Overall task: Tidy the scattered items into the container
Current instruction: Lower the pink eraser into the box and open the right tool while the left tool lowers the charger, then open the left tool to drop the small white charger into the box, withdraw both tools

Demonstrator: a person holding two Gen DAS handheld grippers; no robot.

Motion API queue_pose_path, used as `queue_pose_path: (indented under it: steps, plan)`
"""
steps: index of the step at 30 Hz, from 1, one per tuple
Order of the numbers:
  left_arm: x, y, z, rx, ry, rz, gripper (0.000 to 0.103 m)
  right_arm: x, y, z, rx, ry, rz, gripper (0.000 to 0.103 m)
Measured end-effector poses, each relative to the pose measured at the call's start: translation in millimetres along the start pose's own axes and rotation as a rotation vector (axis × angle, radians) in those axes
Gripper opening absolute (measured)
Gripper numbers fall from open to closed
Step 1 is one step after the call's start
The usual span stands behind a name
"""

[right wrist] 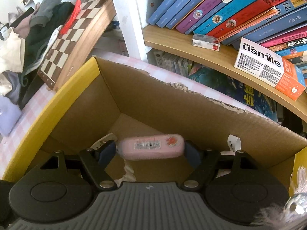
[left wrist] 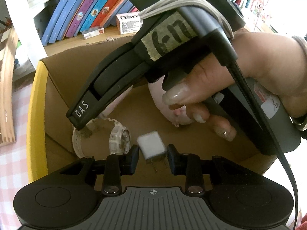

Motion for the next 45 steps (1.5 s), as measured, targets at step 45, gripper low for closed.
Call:
queue_pose_path:
  steps: [45]
  plan:
    - [-137, -33, 66, 0.159, 0.034, 0.308, 0.043, -203, -34, -6, 0.076, -0.069, 0.317, 0.08]
Point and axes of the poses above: each gripper's, at about its wrist camera, not at the fingertips, and x roughly the way its jaws point, z to its right, y to its top, the point moved 9 cm from there along x, roughly the way its jaws point, and after that the axes turned 14 degrees about -y, right-handed, at the moved point
